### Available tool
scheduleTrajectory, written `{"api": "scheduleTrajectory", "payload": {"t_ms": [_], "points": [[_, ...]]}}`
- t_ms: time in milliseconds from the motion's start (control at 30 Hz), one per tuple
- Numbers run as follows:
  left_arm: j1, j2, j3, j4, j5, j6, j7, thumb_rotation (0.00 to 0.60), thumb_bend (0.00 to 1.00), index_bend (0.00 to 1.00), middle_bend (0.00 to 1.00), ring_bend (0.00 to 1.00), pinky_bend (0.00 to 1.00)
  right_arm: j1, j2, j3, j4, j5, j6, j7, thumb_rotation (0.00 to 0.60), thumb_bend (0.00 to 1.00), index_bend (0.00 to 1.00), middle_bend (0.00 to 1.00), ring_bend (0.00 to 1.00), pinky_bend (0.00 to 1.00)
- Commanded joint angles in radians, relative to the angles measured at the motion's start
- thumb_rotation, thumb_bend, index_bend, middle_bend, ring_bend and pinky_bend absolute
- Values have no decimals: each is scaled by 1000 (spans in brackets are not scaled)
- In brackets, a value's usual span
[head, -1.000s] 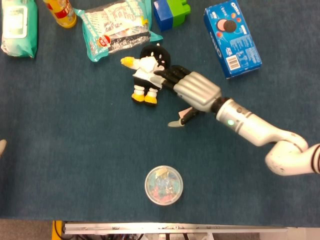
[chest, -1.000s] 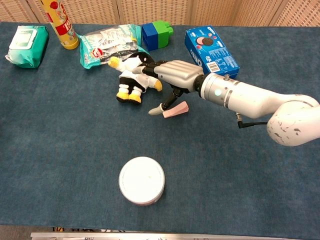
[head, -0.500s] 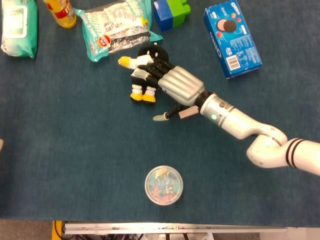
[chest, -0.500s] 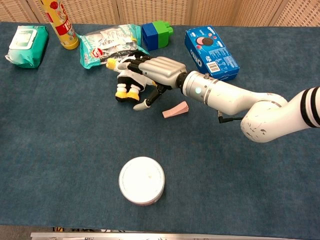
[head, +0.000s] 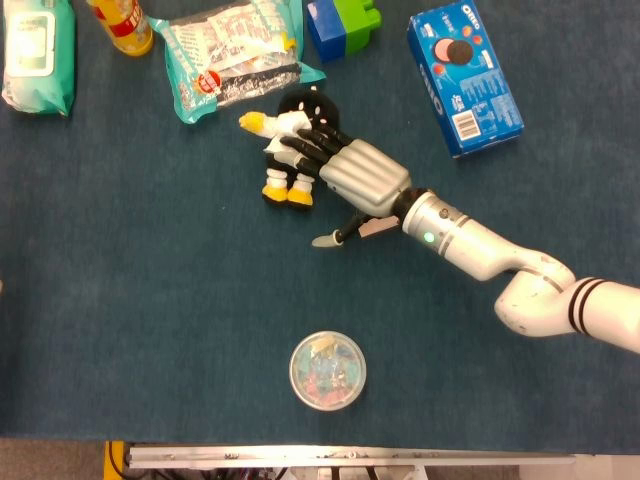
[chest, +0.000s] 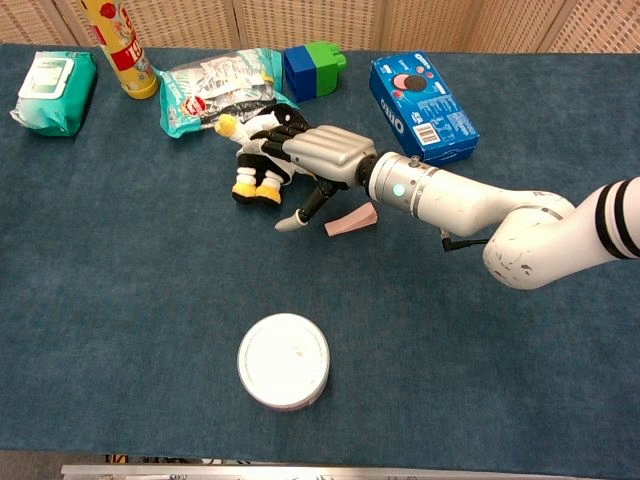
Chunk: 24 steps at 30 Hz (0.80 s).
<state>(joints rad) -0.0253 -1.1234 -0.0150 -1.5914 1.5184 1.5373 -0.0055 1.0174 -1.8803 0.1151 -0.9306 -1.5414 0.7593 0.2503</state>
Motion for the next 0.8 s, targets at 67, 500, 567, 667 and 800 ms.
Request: {"api": "scheduleTrajectory", "payload": {"t_ms": [67,500,567,667,800], "points": [[1,0,-1,1,2,3,-3,600,217,39,86,106,48,6,14,20,-25,4,31,-8,329,0,0,0,0,0],[8,2,-1,2,1,11,-11,600,217,39,86,106,48,65,-90,38,137,10,30,5,329,0,0,0,0,0],[8,2,-1,4,2,12,-12,600,217,39,86,106,48,71,-115,30,180,6,25,14,329,0,0,0,0,0],[10,3,-1,4,3,14,-15,600,217,39,86,106,48,76,-150,10,242,-4,20,30,330,0,0,0,0,0],[13,5,-1,5,1,16,-22,600,217,39,86,106,48,76,-179,-17,307,-22,21,45,329,0,0,0,0,0]]}}
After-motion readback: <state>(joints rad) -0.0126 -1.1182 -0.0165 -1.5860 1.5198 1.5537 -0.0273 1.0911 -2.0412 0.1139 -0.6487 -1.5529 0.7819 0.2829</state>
